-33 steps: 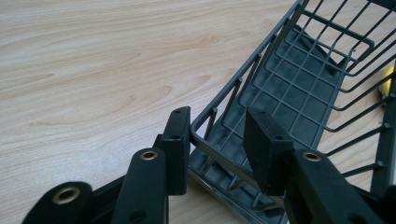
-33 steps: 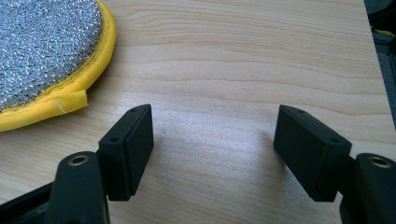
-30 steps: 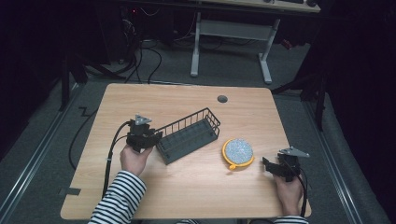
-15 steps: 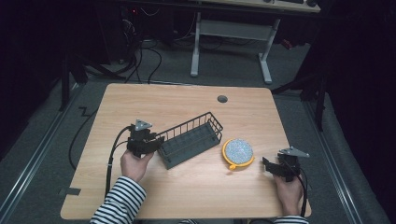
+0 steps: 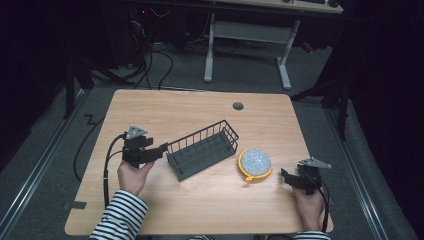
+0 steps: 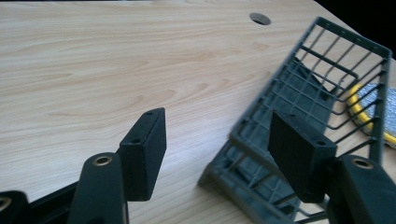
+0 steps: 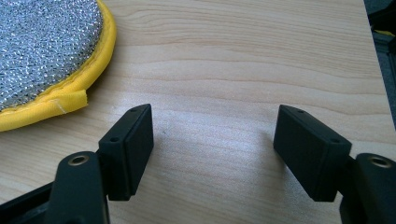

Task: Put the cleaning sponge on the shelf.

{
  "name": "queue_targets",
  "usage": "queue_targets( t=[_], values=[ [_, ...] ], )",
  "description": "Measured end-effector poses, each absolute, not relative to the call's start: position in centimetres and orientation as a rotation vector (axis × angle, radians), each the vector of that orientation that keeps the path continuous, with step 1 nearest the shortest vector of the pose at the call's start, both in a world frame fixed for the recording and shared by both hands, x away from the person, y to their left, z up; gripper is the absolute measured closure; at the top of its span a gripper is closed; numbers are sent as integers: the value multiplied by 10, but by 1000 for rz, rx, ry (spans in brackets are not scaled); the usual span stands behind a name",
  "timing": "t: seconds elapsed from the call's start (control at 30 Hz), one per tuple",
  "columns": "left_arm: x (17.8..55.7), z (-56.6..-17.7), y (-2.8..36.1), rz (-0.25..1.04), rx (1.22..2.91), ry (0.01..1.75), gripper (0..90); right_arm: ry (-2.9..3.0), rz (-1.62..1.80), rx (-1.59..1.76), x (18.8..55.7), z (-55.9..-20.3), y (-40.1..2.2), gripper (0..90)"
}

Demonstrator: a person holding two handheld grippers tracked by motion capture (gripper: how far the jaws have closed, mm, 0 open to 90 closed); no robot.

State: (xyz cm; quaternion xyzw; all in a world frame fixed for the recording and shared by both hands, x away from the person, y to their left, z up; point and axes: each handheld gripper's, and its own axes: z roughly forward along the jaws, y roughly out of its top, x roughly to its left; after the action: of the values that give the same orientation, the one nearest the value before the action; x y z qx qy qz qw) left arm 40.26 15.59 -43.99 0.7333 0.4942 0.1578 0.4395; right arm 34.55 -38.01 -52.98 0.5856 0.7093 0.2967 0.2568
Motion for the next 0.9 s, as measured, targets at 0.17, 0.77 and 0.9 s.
queue_targets(
  t=[0.17,0.77,0.9],
  values=[
    [399,-441,171,413,1813,1254,379,1924,805,1588,345,-530,-380,288],
    [386,-478,211,436,1784,1380,376,1925,803,1588,345,-530,-380,289],
    [383,-487,215,438,1769,1400,377,1928,806,1584,345,-530,-379,289]
  ],
)
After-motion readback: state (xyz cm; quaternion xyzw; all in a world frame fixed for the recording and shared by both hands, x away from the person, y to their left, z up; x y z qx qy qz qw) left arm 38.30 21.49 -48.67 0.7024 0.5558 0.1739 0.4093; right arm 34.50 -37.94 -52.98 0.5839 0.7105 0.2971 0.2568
